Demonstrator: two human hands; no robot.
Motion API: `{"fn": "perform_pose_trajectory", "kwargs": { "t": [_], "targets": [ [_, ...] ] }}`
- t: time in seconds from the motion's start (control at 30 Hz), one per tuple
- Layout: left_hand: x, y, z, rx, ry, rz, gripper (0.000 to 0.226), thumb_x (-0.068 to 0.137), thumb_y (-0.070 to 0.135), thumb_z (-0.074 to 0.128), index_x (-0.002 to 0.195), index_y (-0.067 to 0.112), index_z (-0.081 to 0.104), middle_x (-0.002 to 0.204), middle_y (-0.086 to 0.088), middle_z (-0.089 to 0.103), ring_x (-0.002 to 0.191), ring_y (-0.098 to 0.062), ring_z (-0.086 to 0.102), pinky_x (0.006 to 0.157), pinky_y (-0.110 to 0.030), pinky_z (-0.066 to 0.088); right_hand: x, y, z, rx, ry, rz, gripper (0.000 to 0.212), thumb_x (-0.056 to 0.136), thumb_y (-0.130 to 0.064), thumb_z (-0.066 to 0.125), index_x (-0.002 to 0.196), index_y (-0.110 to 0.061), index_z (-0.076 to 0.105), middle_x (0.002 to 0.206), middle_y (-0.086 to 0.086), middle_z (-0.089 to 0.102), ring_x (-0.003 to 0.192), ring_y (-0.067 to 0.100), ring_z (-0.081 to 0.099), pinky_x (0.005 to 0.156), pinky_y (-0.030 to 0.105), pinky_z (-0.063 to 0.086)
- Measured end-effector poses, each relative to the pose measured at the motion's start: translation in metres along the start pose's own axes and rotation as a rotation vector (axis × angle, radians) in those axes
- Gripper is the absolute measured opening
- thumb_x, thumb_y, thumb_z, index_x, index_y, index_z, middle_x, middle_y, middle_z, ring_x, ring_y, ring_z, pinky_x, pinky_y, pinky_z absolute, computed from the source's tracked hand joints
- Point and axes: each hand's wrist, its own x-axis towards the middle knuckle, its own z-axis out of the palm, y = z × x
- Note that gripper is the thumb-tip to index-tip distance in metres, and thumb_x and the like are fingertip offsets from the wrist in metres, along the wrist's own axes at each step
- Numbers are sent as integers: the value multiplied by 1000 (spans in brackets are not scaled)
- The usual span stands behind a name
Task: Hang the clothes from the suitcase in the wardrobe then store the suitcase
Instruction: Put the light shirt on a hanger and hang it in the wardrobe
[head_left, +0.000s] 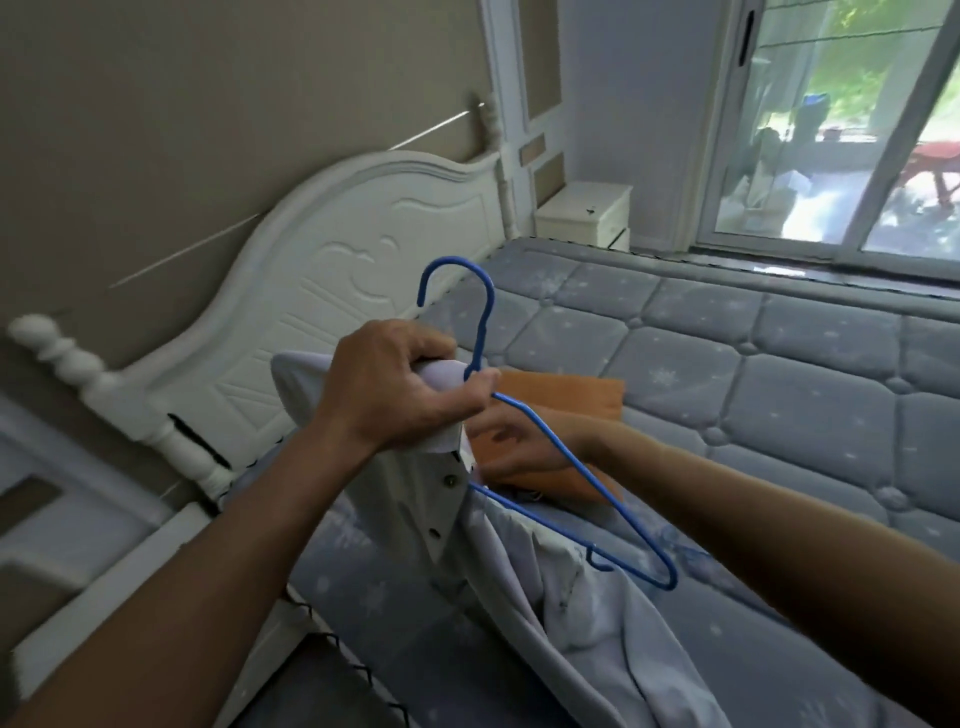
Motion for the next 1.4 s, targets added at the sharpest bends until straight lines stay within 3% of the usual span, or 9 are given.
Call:
{"fn": "perform_pose_trajectory", "kwargs": {
  "t": [0.2,0.33,0.43,0.6,0.7,0.93,1.13,1.3,1.4],
  "targets": [
    [-42,-31,-37,-10,35,-100,55,76,56,65,55,7,55,49,-7,46,48,-26,46,48,-40,42,57,0,47,-101,-40,-120,24,87,-23,68,79,-45,59,80,-10,62,81,15,62,79,52,53],
    [-73,-49,-66,-33,55,-137,53,78,52,66,54,6,54,51,-11,46,48,-29,46,47,-42,40,67,3,63,-301,5,-29,9,80,-31,66,85,-34,59,79,-12,53,75,12,52,72,37,47],
    [-98,-65,-92,-41,107,-195,53,78,51,65,55,4,55,53,-16,47,51,-34,47,48,-42,41,68,-6,73,-448,51,28,14,90,-27,68,96,-15,65,92,6,65,80,12,48,73,28,36],
    [-151,-92,-145,-26,206,-293,56,74,52,65,57,0,58,55,-18,50,50,-26,47,49,-37,41,72,-18,79,-452,127,56,32,80,-51,56,78,-22,68,69,-7,59,68,15,48,65,28,32],
    [-181,-105,-172,23,239,-330,54,75,54,64,58,2,62,54,-14,55,51,-29,55,49,-36,42,77,-19,80,-460,198,57,19,87,-42,70,79,-24,71,64,-15,50,65,13,50,64,28,36],
    [-235,-120,-218,113,414,-422,56,79,52,62,49,9,42,46,-8,35,44,-12,32,45,-31,34,94,-79,91,-529,352,-22,27,84,-39,64,72,-35,40,70,-9,51,72,26,60,63,42,48],
    [-280,-129,-254,183,481,-502,53,80,54,61,46,19,37,53,8,50,44,-16,41,41,-20,28,108,-166,83,-583,88,73,46,77,-63,60,93,-22,73,87,1,70,80,18,63,74,37,50],
    [-312,-129,-275,208,520,-532,52,84,40,69,47,22,37,53,11,51,46,-15,44,41,-17,27,122,-209,86,-539,6,82,28,98,-28,57,87,-7,72,89,15,68,75,18,55,67,32,39],
    [-331,-126,-285,263,521,-579,50,82,46,67,47,21,42,46,3,48,43,-15,44,45,-24,32,131,-221,100,-582,110,-45,25,99,-23,57,77,-13,64,76,6,60,67,13,51,64,31,36]
  ]
}}
